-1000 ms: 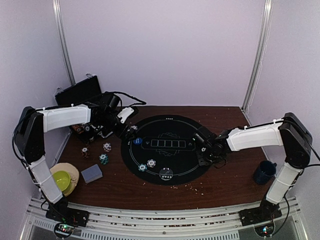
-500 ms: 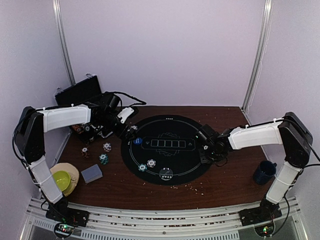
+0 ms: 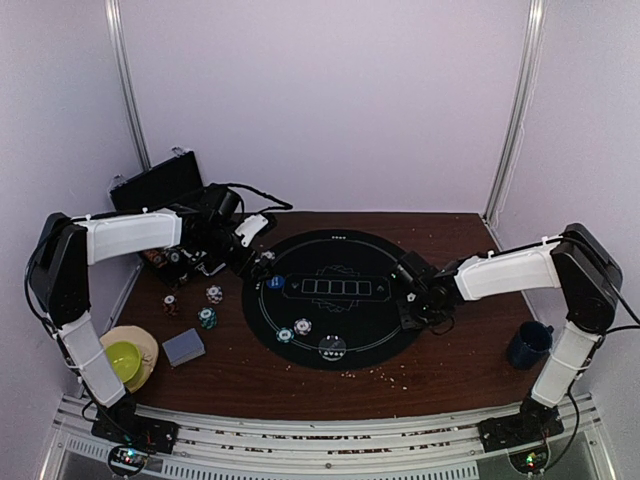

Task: Distribute texas hold em gaming equipment
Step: Place the poker chips pile in the big blind area, then adjust the poker chip in the big blind area, then pick up the poker chip from the pile of poker chips.

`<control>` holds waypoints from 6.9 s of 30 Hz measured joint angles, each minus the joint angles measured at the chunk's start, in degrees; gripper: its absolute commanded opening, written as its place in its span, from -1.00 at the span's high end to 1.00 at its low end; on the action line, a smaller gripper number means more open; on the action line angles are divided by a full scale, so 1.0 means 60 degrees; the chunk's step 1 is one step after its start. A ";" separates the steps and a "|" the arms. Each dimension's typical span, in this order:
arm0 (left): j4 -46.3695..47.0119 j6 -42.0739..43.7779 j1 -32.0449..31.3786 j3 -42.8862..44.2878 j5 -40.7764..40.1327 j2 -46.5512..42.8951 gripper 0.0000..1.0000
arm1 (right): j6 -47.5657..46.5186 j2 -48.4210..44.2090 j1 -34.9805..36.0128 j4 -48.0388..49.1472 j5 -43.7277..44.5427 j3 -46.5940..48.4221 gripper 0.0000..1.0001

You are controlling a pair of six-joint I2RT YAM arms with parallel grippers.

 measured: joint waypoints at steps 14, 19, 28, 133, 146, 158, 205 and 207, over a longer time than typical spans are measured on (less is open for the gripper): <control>0.0000 0.0000 0.0000 0.0000 0.0000 0.0011 -0.96 | -0.0055 0.0000 -0.0200 0.0124 0.0000 -0.0051 0.32; 0.0000 0.0000 0.0000 0.0000 0.0000 0.0011 -0.96 | -0.0062 0.0000 -0.0251 0.0157 -0.0004 -0.0062 0.20; -0.0004 0.0000 0.0000 0.0000 0.0000 0.0011 -0.96 | -0.0076 0.0000 -0.0259 0.0149 -0.0073 -0.0062 -0.09; -0.0186 0.1934 0.3949 -0.1894 -0.1209 -0.2164 -0.96 | -0.0171 -0.3333 0.3078 0.1796 0.2229 -0.1249 -1.00; -0.0714 0.2626 0.4146 -0.2310 -0.1093 -0.2623 -0.96 | -0.0029 -0.3435 0.3439 0.2310 0.2404 -0.1694 -1.00; -0.1344 0.2983 0.4586 -0.2550 -0.0736 -0.1308 -0.95 | -0.0033 -0.3432 0.3577 0.2397 0.2575 -0.1694 -1.00; -0.1741 0.3162 0.5289 -0.2532 -0.0390 -0.0951 -0.27 | -0.0044 -0.3177 0.3632 0.2404 0.2827 -0.1694 -1.00; -0.1741 0.3184 0.5300 -0.2532 -0.0390 -0.0892 -0.25 | -0.0040 -0.3169 0.3636 0.2408 0.2830 -0.1694 -1.00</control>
